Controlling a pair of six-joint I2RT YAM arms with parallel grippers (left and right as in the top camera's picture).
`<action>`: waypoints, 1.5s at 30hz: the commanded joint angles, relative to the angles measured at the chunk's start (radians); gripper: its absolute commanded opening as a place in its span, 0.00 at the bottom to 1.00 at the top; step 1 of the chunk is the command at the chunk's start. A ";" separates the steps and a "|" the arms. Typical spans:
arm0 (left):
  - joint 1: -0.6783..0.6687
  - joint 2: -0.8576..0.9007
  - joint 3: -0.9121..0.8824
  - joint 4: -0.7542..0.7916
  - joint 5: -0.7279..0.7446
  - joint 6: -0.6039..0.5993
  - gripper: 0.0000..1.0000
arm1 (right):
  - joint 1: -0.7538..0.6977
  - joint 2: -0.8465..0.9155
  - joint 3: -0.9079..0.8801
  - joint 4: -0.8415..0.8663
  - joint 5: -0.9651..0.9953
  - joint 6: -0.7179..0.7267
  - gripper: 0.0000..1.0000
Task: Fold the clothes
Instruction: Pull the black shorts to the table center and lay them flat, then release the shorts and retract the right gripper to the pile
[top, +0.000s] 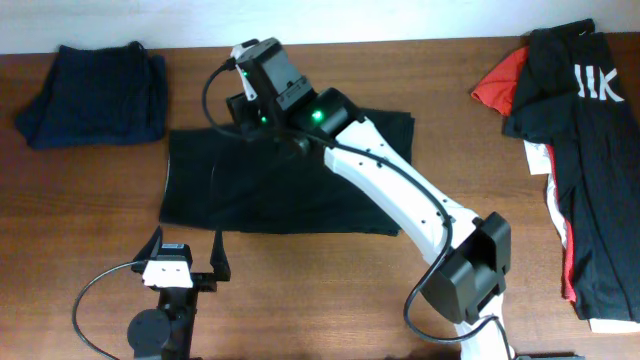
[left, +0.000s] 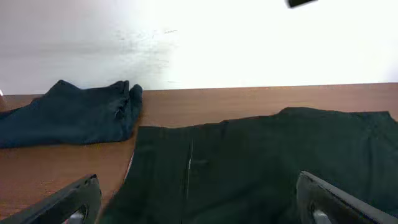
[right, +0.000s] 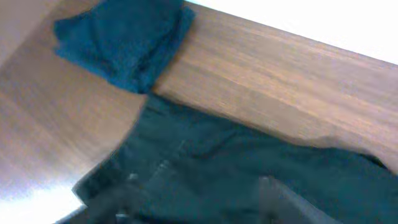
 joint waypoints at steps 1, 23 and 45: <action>0.005 -0.003 -0.006 -0.002 0.000 0.019 0.99 | -0.107 -0.090 0.035 -0.080 0.013 -0.001 0.74; 0.005 -0.003 -0.006 -0.002 0.000 0.019 0.99 | -0.558 -0.106 -0.810 -0.002 -0.280 0.026 0.79; 0.005 -0.003 -0.006 -0.002 0.000 0.019 0.99 | -0.743 -0.089 -0.334 -0.418 -0.079 -0.039 0.99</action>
